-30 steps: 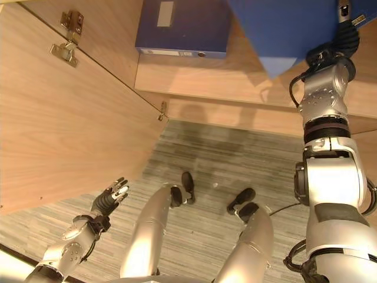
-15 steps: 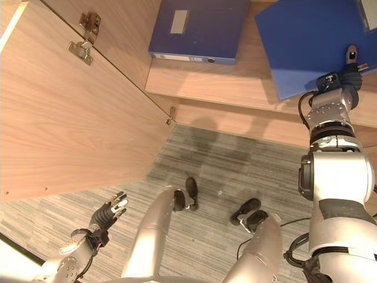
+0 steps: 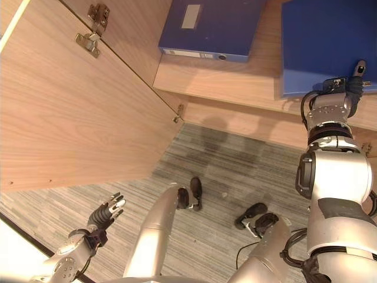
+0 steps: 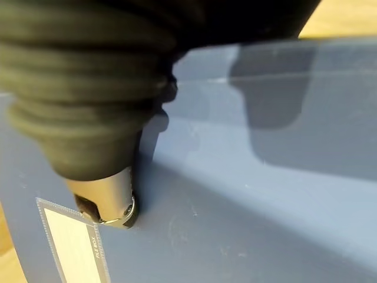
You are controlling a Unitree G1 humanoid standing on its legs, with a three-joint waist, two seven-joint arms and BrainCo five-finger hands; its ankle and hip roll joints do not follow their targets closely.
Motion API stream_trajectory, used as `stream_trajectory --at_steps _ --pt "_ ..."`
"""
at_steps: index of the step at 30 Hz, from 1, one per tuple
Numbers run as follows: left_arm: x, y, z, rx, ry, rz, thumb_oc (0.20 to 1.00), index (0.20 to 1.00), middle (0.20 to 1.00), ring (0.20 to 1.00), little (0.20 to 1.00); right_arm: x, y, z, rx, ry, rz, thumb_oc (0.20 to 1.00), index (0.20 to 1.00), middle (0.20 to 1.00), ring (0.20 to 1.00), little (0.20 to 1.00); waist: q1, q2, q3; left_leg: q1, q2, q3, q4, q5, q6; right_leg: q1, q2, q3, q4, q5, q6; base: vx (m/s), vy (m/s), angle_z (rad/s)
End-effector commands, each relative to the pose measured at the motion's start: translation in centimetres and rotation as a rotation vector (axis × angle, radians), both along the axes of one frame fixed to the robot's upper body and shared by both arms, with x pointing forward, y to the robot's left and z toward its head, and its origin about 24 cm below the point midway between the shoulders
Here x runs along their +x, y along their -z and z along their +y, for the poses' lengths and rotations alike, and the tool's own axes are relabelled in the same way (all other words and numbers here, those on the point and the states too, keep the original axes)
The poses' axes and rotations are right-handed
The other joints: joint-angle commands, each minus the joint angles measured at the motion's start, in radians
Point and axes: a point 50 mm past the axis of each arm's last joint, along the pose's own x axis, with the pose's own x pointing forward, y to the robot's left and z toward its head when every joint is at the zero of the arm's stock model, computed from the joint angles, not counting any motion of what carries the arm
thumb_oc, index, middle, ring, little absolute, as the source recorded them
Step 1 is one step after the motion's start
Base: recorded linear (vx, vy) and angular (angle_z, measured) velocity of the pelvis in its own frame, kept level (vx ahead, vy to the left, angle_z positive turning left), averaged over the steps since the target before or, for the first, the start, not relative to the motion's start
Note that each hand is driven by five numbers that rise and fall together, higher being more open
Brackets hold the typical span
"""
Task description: Put the empty folder in the office cabinet
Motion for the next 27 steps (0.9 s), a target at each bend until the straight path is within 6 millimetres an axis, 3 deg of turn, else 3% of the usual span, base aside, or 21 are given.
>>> stream_trajectory --at_steps 1,11,26,27 --pt "-0.4 -1.0 2.8 0.093 -0.019 -0.012 1.0 1.0 1.0 1.0 1.0 -1.0 -6.9 -0.5 -0.112 0.037 -0.243 0.2 0.2 0.2 0.2 0.2 0.014 0.005 0.022 -0.015 0.029 -0.053 0.032 -0.065 -0.056 0.066 0.023 0.11 -0.083 0.013 0.094 0.0 0.0 0.0" --pt "-1.6 -0.6 4.0 0.129 -0.034 0.037 1.0 1.0 1.0 1.0 1.0 -2.3 -10.7 -1.1 -0.144 0.079 -0.337 0.2 0.2 0.2 0.2 0.2 0.023 0.004 0.012 -0.054 0.025 -0.057 0.027 -0.054 -0.059 0.026 0.018 0.116 -0.079 0.025 0.106 0.0 0.0 0.0" --pt "-3.1 0.1 5.8 0.164 -0.112 0.092 1.0 1.0 1.0 1.0 1.0 -3.0 -12.0 -1.1 -0.08 0.114 -0.443 0.2 0.2 0.2 0.2 0.2 0.036 0.023 0.007 -0.088 0.024 -0.062 0.053 -0.059 -0.059 -0.007 -0.001 0.129 -0.037 0.012 0.113 0.0 0.0 0.0" --pt "-3.2 0.2 5.9 0.167 -0.114 0.1 1.0 1.0 1.0 1.0 1.0 -2.9 -12.0 -1.0 -0.082 0.107 -0.448 0.341 0.341 0.341 0.341 0.341 0.036 0.023 0.008 -0.089 0.024 -0.062 0.053 -0.058 -0.059 -0.008 0.0 0.129 -0.037 0.013 0.114 0.0 0.0 0.0"
